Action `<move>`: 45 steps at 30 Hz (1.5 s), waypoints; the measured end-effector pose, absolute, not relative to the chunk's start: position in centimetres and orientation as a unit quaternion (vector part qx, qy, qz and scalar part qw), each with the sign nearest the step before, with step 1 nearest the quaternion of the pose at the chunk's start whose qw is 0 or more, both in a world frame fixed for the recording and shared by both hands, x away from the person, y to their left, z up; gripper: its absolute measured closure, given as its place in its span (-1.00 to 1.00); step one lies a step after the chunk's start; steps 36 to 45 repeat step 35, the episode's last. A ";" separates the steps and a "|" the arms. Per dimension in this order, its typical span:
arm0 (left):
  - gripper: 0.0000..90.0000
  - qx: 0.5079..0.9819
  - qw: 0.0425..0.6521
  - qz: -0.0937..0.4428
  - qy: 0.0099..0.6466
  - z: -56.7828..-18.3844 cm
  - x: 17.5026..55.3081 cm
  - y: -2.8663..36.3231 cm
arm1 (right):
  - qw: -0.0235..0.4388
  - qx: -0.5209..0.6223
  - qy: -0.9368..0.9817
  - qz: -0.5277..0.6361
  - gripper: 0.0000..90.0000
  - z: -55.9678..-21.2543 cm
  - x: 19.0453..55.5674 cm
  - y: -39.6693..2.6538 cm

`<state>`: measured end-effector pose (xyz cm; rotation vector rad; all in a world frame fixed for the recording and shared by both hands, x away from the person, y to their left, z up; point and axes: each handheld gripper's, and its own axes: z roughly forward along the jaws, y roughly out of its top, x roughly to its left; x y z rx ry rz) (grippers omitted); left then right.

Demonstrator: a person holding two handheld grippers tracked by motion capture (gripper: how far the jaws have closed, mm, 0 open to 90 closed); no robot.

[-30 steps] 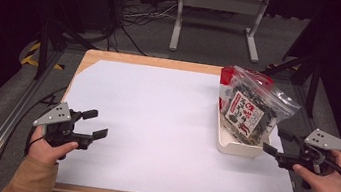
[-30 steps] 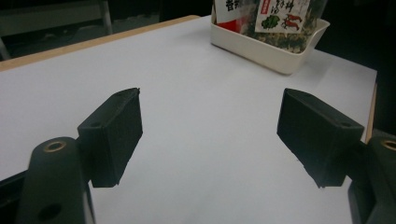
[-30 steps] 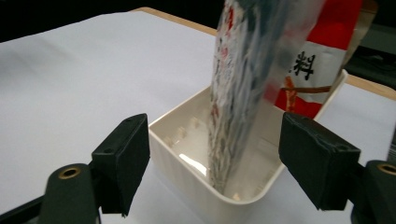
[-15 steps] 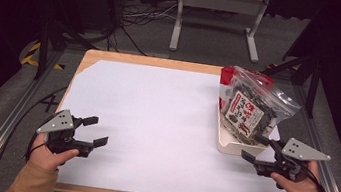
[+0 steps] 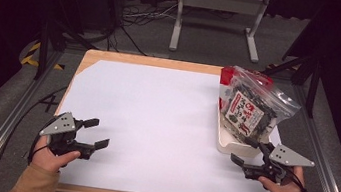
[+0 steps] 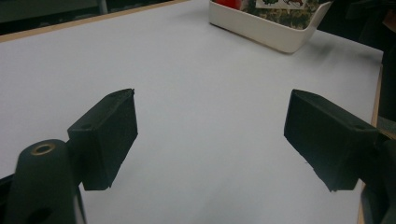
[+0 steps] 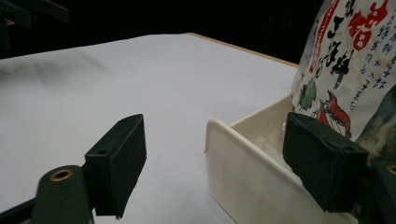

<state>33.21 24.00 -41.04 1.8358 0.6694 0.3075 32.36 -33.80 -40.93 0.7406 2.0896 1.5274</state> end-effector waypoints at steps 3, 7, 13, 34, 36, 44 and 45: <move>-0.61 0.774 0.549 0.130 0.286 -41.2 33.3 24.0 | 0.232 0.258 0.754 0.558 -0.52 -41.0 32.0 -33.6; -0.61 0.774 0.549 0.131 0.286 -41.3 33.3 24.0 | 0.238 0.254 0.752 0.560 -0.52 -41.1 31.7 -33.4; -0.61 0.773 0.547 0.138 0.290 -41.4 33.2 24.1 | 0.235 0.240 0.753 0.565 -0.48 -41.0 30.9 -32.8; -0.62 0.778 0.540 0.140 0.287 -41.7 33.1 23.8 | 0.189 0.253 0.789 0.528 -0.44 -43.8 31.7 -31.0; -0.62 0.780 0.538 0.143 0.285 -41.8 33.1 23.8 | 0.186 0.253 0.789 0.528 -0.43 -43.8 31.7 -31.0; -0.62 0.780 0.538 0.143 0.285 -41.8 33.1 23.8 | 0.186 0.253 0.789 0.528 -0.43 -43.8 31.7 -31.0; -0.62 0.780 0.538 0.143 0.285 -41.8 33.1 23.8 | 0.186 0.253 0.789 0.528 -0.43 -43.8 31.7 -31.0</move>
